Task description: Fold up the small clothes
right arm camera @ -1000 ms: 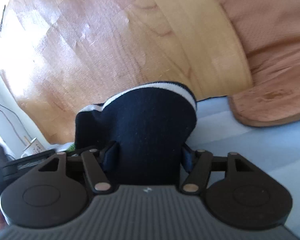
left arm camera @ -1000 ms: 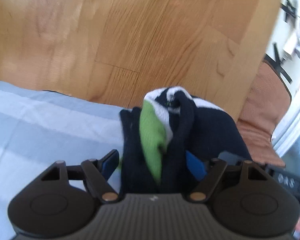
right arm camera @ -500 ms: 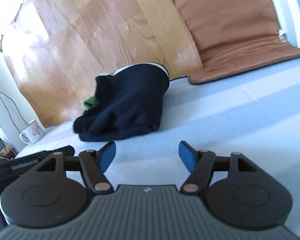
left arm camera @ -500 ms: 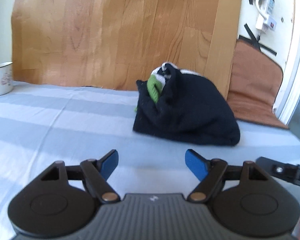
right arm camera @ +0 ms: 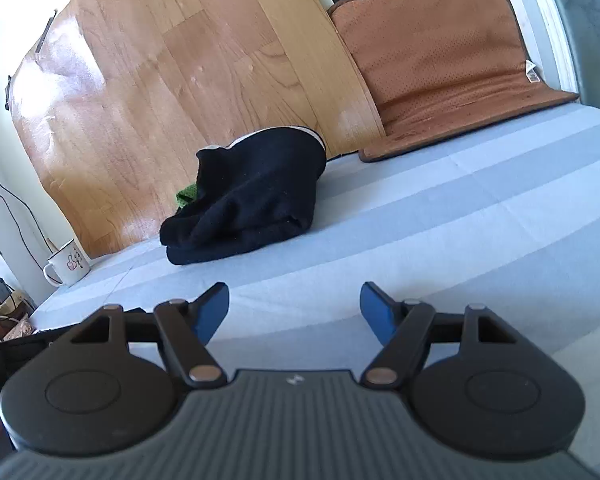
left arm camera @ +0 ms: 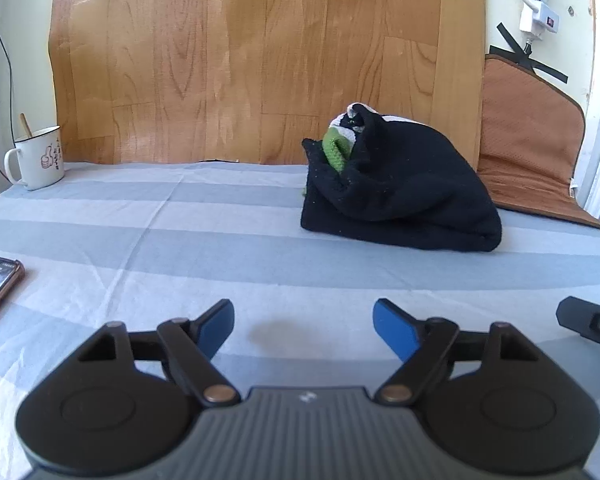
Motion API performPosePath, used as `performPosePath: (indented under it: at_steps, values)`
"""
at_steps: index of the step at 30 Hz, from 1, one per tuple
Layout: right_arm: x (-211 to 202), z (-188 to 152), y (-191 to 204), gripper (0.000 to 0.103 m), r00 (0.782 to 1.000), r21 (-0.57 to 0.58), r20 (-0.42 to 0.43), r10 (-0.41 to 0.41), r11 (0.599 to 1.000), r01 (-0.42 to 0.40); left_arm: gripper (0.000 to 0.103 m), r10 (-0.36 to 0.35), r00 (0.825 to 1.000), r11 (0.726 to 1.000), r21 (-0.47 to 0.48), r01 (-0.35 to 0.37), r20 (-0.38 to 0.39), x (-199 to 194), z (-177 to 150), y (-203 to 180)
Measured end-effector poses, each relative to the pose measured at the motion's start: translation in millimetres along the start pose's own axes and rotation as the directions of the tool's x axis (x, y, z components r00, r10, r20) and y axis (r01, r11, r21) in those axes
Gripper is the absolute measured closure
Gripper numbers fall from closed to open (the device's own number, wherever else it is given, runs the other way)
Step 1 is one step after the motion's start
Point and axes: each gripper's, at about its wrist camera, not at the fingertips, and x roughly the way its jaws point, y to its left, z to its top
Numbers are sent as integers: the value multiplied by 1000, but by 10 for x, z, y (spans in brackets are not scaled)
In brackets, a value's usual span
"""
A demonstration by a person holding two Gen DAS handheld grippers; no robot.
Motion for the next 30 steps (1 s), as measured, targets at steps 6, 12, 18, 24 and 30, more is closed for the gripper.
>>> performPosePath:
  at_steps: [6,12,18,24,30]
  values:
    - [6,-5,-17,26,1000,7,-11,23,1000,-23,14,26,1000,999,46,-26,8,-1,-6,-85]
    - [0,-9,-25,24,999,12,-18,42,999,-42,7,44,999,997,65,-45,12,-4,-3,-118]
    - [-18,-6,-51,23,999,28,-11,44,999,-44,0,55,998,996,67,-57,31,-23,-14,-123]
    - [-45,-8,-66,23,999,39,0,46,998,-46,0,56,996,995,80,-61,66,-60,-37,-133]
    - [-52,-5,-67,22,999,42,2,45,998,-45,0,27,996,996,85,-35,90,-98,-57,-131]
